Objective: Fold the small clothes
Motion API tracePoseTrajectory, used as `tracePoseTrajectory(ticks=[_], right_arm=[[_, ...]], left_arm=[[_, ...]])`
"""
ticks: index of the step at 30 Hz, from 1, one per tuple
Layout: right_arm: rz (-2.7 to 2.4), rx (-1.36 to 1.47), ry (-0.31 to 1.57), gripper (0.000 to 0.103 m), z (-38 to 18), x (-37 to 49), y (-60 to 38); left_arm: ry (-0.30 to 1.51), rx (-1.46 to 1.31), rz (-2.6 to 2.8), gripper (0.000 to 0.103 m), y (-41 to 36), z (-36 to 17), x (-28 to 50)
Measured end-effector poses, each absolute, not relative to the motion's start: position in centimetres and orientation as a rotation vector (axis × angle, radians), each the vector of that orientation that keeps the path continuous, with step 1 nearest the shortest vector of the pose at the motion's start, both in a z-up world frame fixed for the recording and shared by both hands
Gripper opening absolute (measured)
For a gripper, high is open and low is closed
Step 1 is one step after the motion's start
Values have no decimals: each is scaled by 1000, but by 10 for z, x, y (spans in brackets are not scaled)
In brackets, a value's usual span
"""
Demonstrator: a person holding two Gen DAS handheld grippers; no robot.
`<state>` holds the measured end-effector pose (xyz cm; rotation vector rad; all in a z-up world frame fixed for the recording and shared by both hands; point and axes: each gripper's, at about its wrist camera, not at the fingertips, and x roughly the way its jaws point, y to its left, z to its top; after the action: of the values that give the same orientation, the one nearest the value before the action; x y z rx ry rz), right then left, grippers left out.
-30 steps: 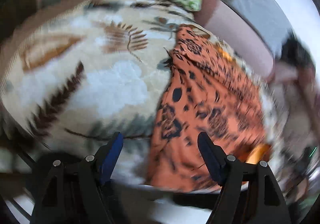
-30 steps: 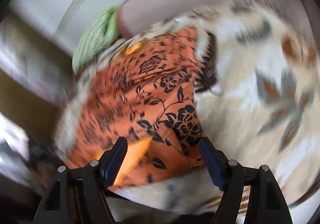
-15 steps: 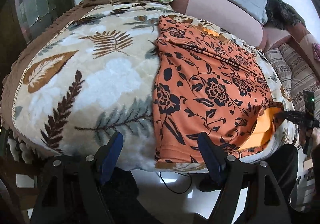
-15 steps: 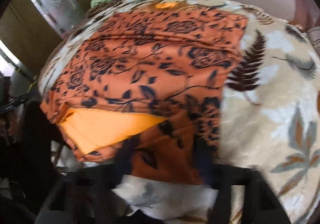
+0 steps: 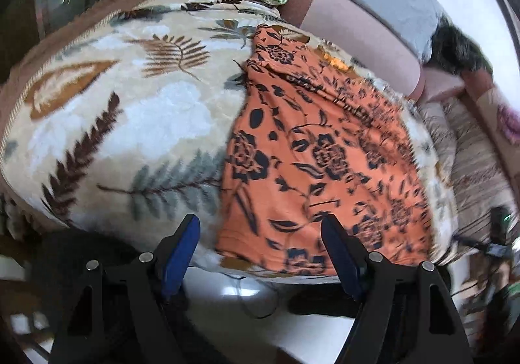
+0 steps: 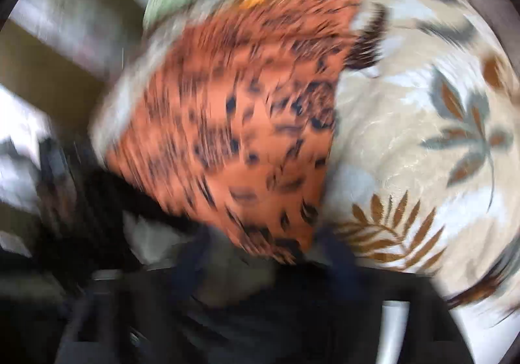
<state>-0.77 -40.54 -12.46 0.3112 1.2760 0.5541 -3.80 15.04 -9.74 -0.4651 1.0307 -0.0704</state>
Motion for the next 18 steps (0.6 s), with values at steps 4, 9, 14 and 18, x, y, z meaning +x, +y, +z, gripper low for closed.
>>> tracePoseTrajectory(ticks=[4,9,14,18], right_arm=[[496,422,1320,88,-157,-4,-413],[536,531,1321,87,-180,-6,-410],[524,573,1313,82,-188,-6,-409],[521,582,1316,72,-192,-5,-407]], left_arm=[[1058,-656,-85,78,156,-120,-44],[1123,-736,-130,78,156,-146,-45],[1158,-757,-113,77,158,-164,-32],[1130,-776,-73,77,167,-161,-31]])
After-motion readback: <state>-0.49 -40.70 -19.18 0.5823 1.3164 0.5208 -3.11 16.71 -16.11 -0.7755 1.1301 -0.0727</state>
